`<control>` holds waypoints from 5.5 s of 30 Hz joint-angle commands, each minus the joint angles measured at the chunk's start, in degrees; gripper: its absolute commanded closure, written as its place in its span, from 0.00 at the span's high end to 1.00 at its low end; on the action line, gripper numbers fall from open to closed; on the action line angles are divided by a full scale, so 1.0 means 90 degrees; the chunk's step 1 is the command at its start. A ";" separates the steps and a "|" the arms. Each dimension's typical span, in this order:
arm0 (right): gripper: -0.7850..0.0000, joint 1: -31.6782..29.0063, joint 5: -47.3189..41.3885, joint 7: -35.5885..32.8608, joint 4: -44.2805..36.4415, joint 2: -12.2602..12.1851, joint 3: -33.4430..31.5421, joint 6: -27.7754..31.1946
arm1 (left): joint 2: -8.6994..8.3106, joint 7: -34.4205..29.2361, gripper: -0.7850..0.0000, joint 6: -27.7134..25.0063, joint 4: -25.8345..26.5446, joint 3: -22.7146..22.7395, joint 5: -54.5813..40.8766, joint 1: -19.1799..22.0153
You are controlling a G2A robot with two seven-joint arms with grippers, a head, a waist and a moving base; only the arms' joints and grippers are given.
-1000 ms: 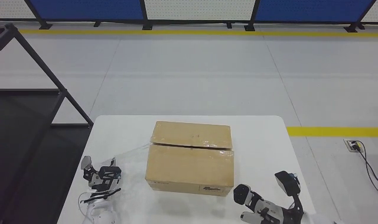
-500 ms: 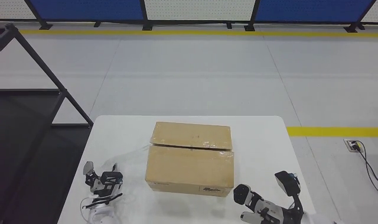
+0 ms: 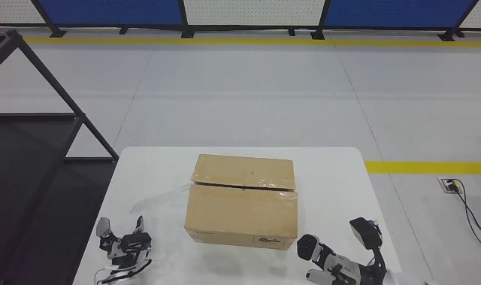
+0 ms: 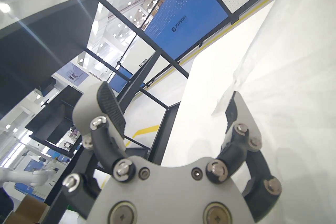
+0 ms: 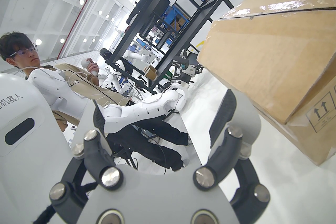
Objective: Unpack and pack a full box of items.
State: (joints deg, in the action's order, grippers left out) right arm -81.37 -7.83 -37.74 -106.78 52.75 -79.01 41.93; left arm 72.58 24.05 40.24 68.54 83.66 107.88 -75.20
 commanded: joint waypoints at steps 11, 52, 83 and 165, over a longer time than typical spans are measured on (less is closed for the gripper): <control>1.00 0.0000 0.0000 0.0000 0.0000 0.0000 0.0000 0.0000 | -0.0121 0.0428 1.00 -0.1173 0.1674 0.0669 -0.0162 -0.0991; 1.00 0.0000 0.0000 0.0000 0.0000 0.0000 0.0000 0.0000 | -0.0252 0.0193 1.00 -0.3548 0.3953 0.1482 -0.0888 -0.2277; 1.00 0.0106 0.0843 0.0950 -0.0787 0.0067 -0.0375 -0.0927 | -0.0596 0.0649 1.00 -0.9421 0.4138 0.3749 -0.3976 -0.3235; 1.00 0.3239 -0.0922 -0.0958 0.2742 0.0488 0.1139 -0.1688 | -0.1910 -0.9742 1.00 -0.6561 0.3496 0.1916 -1.3379 0.0557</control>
State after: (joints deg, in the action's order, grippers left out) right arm -52.43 -15.48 -45.65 -82.36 57.07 -68.92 26.33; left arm 55.39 -63.62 -18.81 100.00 100.91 -12.53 -70.19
